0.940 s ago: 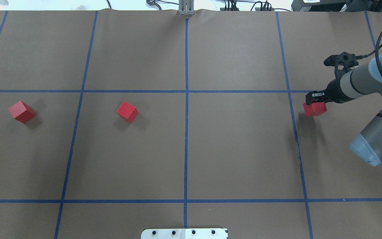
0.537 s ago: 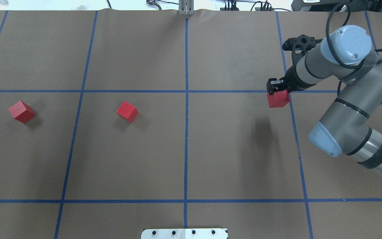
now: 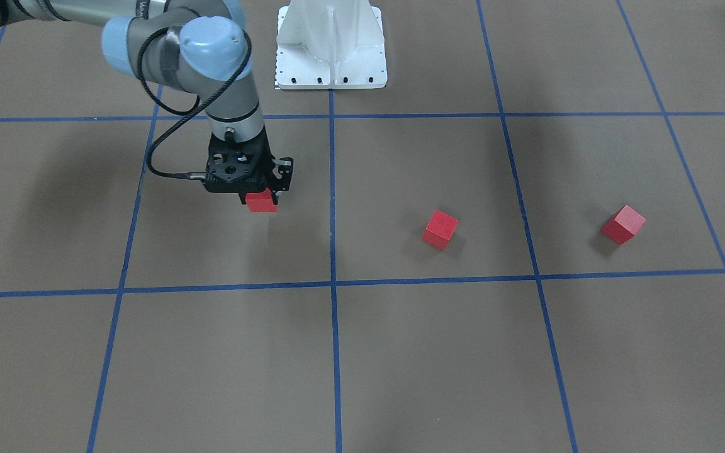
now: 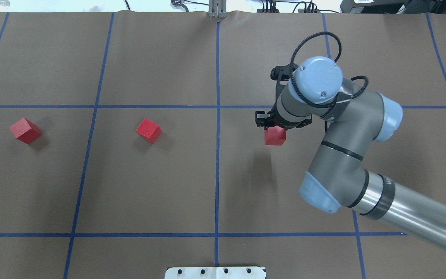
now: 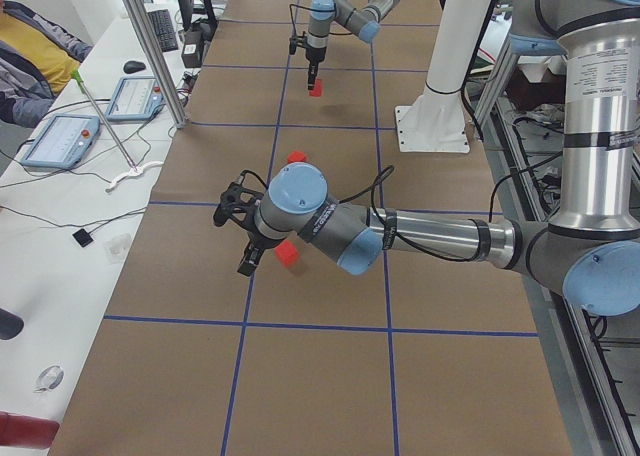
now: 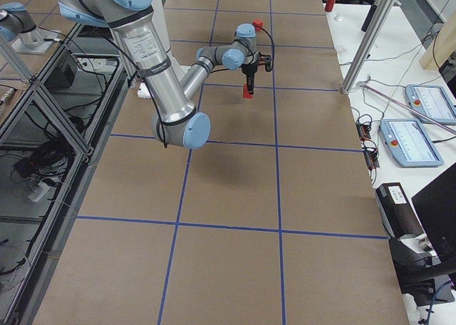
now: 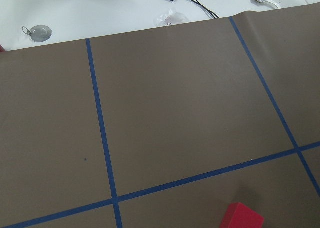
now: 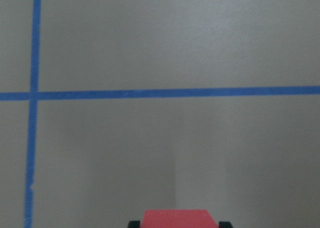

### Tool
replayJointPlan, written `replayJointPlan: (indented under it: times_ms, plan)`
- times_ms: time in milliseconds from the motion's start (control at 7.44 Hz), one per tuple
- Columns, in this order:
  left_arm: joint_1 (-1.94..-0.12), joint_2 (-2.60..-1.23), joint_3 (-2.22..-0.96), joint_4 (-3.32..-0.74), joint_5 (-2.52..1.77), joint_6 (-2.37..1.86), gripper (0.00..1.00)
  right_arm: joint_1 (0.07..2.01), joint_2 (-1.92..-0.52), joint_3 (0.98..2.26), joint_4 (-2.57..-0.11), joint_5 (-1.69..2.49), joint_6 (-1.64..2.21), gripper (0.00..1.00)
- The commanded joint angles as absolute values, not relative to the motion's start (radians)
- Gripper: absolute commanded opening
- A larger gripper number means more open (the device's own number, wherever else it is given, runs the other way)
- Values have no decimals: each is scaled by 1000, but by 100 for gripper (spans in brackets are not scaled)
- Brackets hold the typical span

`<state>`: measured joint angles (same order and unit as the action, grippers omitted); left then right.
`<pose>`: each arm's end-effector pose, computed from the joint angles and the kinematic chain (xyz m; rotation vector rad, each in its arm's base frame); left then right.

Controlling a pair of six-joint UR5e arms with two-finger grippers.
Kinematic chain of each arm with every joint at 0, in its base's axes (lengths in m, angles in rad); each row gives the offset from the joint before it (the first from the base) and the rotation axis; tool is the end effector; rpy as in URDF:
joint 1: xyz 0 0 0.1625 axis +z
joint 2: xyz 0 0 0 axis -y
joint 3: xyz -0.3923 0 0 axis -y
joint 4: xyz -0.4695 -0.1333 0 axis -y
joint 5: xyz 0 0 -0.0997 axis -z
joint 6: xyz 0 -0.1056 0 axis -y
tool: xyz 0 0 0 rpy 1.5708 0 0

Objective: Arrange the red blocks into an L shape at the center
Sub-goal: 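Carry the red cube with the right gripper to the table center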

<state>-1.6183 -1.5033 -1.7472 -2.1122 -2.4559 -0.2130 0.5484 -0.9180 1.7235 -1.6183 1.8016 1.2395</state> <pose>-0.0781 -0.5570 0.4957 0.5321 0.8967 0.0511 -0.5461 -0.4615 0.1417 0.1226 -0.7765 0.1184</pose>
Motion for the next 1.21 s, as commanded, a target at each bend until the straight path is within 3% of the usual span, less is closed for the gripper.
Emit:
replayJointPlan:
  times_ms: [0,403,672,1075]
  plan:
    - [-1618,-1503,-1747,-2112,-2456,-213,100,480,-784,1604,-1635,1754,1298,0]
    - [-1618,-1503,-1747,-2111,-2456,-213,100,422,-741,1549,-1631,1720,1330,0]
    - [-1618,-1503,-1747,-2111,-2456,-213,100,407,-736,1539,-1622,1698,1359,11]
    - [-1618,-1503,-1746,-2111,-2456,-215,100,400,-736,1493,-1559,1689,1367,19]
